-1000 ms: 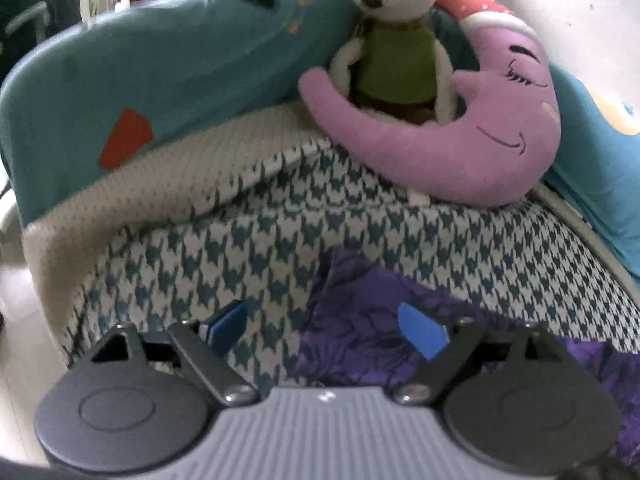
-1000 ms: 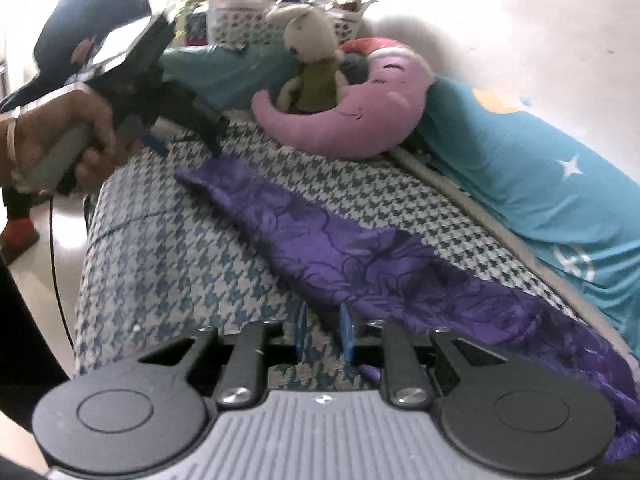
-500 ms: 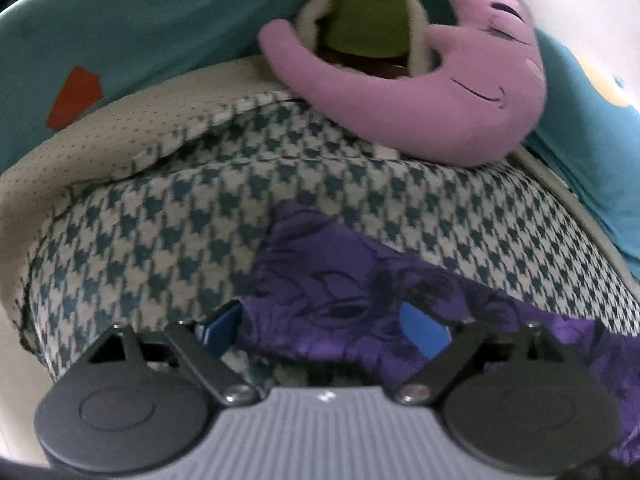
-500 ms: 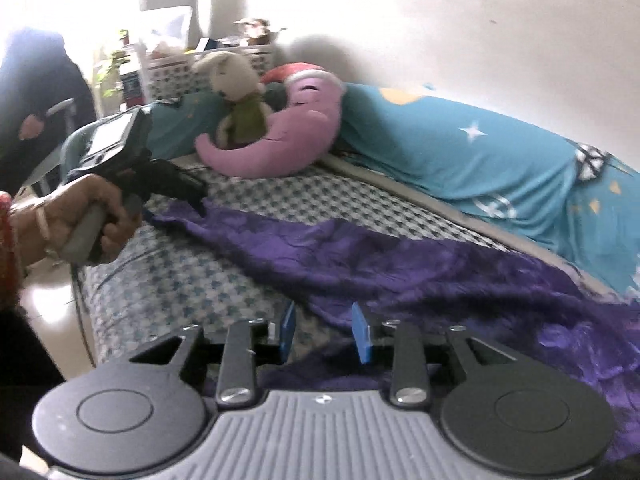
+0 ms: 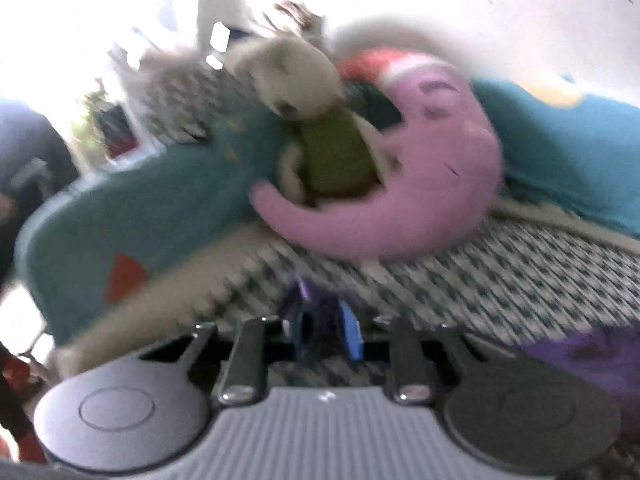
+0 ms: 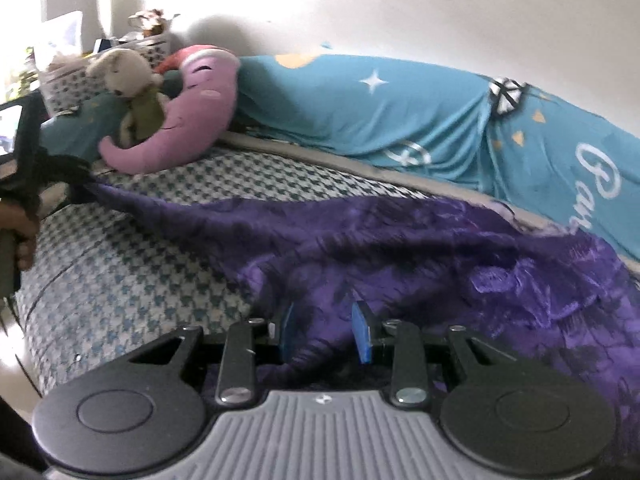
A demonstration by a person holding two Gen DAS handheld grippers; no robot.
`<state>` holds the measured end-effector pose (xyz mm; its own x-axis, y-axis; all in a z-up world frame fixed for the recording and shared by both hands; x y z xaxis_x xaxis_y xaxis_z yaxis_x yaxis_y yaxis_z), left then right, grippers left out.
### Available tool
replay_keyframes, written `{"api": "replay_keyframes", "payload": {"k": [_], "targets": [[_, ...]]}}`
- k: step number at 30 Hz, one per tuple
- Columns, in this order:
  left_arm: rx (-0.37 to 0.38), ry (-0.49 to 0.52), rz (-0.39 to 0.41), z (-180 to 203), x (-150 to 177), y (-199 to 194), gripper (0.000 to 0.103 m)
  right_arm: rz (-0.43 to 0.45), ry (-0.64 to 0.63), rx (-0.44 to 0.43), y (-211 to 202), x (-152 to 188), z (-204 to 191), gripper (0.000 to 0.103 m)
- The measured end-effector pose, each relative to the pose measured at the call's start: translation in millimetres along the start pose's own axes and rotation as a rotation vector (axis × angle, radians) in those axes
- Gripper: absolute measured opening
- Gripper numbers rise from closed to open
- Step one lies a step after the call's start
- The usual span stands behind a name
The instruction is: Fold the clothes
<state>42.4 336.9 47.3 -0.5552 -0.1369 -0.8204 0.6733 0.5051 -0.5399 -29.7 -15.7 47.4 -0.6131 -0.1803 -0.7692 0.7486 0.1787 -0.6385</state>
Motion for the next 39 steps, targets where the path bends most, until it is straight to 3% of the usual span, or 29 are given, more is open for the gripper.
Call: {"api": "replay_keyframes", "payload": {"k": [3,5,7,10,13,28,39], "targets": [[-0.058,-0.027,-0.063,-8.3,-4.7,15.2,0.013,-0.014,0.018,0.019,-1.2,2.0,9.7,0.031],[-0.011,-0.102,-0.158,-13.4,-1.1,25.8,0.017,-0.017,0.030,0.033,-4.0,3.0,17.9,0.031],[0.033,-0.153,-0.204,-14.7,0.0,29.7,0.022,-0.018,0.046,0.050,-7.7,3.9,26.7,0.031],[0.074,-0.165,-0.198,-9.8,1.3,22.6,0.035,-0.017,0.068,0.075,-13.2,5.8,39.1,0.031],[0.122,-0.151,-0.186,6.4,1.7,10.9,0.041,-0.018,0.088,0.102,-16.1,7.4,50.2,0.032],[0.565,-0.034,-0.195,132.0,1.3,-55.5,0.050,-0.046,0.239,0.128,-19.3,9.4,90.2,0.032],[0.702,0.083,-0.177,160.4,11.2,-96.0,0.057,-0.041,0.250,0.126,-26.0,9.8,97.2,0.032]]}}
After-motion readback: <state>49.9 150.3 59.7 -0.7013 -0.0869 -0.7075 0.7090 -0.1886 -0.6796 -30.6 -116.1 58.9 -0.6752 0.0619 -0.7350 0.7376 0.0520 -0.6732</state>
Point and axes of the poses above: each gripper's, at about its wrist camera, not at the fingertips, and y roughly the way its jaws point, z to its right, x to its underside, the point moved 2 cm from there along y, roughly the way its jaws point, and after that the axes turned 4 degrees about x, right-handed, at the moved point
